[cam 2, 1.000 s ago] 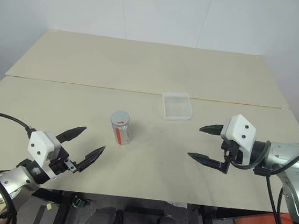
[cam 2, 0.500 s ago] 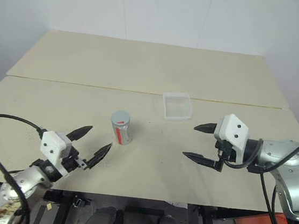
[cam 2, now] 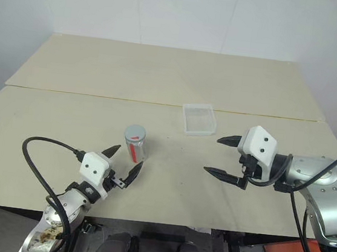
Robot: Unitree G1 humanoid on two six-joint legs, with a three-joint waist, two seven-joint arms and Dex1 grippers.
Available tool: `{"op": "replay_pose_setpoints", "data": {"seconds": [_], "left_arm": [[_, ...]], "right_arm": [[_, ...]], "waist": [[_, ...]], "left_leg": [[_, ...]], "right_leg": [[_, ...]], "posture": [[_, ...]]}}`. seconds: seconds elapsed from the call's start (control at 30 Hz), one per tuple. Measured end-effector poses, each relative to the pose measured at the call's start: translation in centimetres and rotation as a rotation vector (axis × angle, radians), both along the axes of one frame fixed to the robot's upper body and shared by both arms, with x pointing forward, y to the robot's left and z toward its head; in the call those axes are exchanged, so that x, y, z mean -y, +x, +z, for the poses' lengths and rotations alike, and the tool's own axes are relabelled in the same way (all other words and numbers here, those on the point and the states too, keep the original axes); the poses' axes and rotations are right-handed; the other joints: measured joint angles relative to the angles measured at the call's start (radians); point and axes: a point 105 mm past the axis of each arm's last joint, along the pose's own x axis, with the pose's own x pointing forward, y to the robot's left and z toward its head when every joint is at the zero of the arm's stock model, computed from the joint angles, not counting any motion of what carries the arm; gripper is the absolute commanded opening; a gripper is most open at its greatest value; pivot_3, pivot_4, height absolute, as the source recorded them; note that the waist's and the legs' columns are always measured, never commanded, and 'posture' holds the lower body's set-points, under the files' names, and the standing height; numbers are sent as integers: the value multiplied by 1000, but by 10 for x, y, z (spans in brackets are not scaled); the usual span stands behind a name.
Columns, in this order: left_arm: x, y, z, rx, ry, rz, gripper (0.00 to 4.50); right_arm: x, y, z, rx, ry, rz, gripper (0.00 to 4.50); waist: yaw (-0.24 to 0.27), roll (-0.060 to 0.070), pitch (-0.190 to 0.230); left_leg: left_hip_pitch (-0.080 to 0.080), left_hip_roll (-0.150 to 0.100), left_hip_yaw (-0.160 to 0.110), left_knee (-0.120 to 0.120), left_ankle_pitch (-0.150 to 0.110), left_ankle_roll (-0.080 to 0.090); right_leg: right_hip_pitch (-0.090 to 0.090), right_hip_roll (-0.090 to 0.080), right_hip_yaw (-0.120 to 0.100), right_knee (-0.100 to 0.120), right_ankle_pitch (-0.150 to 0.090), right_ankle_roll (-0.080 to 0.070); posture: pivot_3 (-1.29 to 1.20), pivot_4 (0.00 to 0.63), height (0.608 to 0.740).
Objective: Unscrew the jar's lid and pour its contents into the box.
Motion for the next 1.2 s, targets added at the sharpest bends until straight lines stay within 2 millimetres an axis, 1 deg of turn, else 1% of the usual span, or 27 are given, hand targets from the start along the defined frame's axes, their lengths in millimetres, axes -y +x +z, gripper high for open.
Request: {"op": "replay_pose_setpoints", "data": {"seconds": [0.23,0.47,0.63,0.87,1.03,1.2], "left_arm": [[2,10,-6,-3,6,51,4462],[7,19,-10,9,23,45,4462],[12,23,-10,20,8,41,4462],[16,32,-6,62,-36,103,4462],[22,35,-10,73,-61,126,4462],[23,39,-9,124,-47,159,4462]], "right_arm": [[1,1,1,7,2,-11,4500],[1,2,3,17,4,-26,4500],[0,1,4,24,-1,-25,4500],[1,2,6,28,-4,-37,4500],[1,4,10,44,-6,-39,4500],[1,4,10,45,-6,-39,4500]], "waist": [[0,0,0],[0,-1,-1],[0,-1,-1],[0,-1,-1],[0,-1,-1],[1,-1,-1]], "left_leg": [[0,0,0,0,0,0],[0,0,0,0,0,0],[0,0,0,0,0,0],[-1,0,0,0,0,0],[0,-1,0,0,0,0],[-1,-1,0,0,0,0]], "right_leg": [[0,0,0,0,0,0],[0,0,0,0,0,0],[0,0,0,0,0,0],[0,0,0,0,0,0],[0,0,0,0,0,0],[0,0,0,0,0,0]], "posture": [[0,150,740],[0,150,740],[0,150,740],[0,150,740],[0,150,740],[0,150,740]]}}
